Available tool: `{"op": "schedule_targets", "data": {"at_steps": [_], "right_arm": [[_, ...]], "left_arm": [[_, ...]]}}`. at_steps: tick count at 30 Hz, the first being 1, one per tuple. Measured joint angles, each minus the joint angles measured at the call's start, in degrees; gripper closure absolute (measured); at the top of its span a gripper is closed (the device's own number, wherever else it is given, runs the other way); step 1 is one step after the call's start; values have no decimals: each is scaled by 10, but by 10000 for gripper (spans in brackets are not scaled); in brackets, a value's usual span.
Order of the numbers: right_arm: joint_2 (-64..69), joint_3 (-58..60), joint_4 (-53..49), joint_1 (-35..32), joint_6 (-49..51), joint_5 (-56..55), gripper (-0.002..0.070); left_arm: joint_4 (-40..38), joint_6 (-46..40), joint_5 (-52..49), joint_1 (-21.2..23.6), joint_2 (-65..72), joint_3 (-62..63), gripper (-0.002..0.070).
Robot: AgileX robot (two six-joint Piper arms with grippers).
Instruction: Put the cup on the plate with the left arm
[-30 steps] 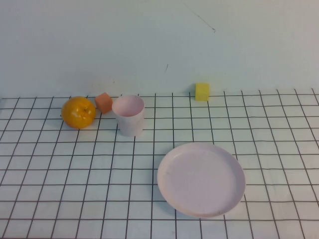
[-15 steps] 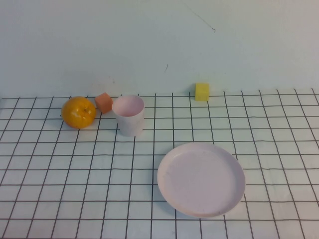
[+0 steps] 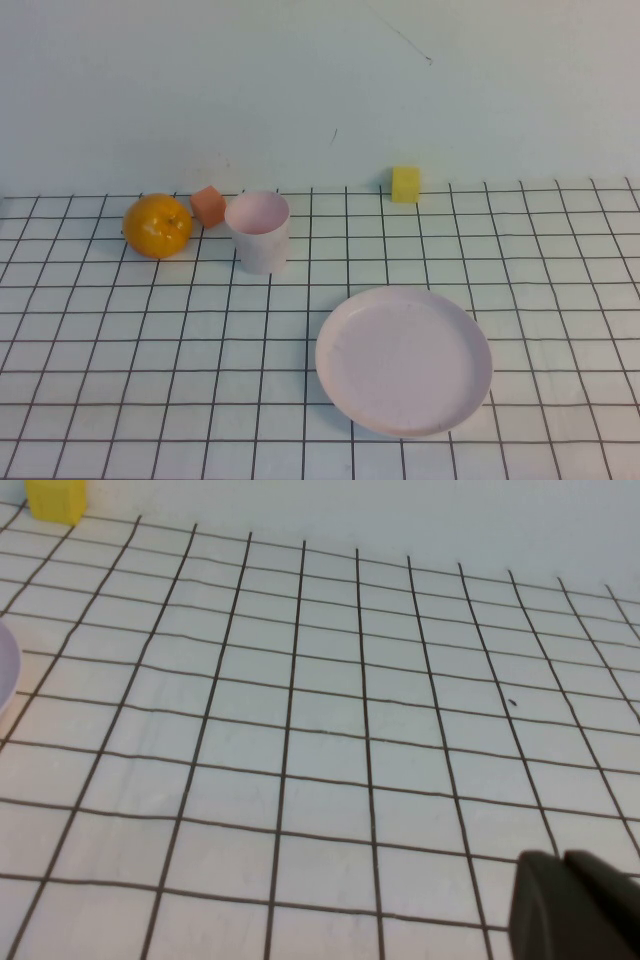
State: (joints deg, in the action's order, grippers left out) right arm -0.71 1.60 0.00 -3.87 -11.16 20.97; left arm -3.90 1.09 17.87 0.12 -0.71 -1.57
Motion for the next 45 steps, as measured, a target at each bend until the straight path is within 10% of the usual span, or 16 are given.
{"op": "schedule_targets", "data": {"at_steps": [10, 20, 36, 45], "right_arm": [[0, 0, 0, 0, 0, 0, 678], [0, 0, 0, 0, 0, 0, 678], [0, 0, 0, 0, 0, 0, 678], [0, 0, 0, 0, 0, 0, 678]], "left_arm": [[-63, -2, 53, 0, 0, 0, 677], [-190, -128, -151, 0, 52, 184, 677], [-177, -213, -459, 0, 427, 528, 677], [-312, -276, -525, 0, 637, 658, 617]]}}
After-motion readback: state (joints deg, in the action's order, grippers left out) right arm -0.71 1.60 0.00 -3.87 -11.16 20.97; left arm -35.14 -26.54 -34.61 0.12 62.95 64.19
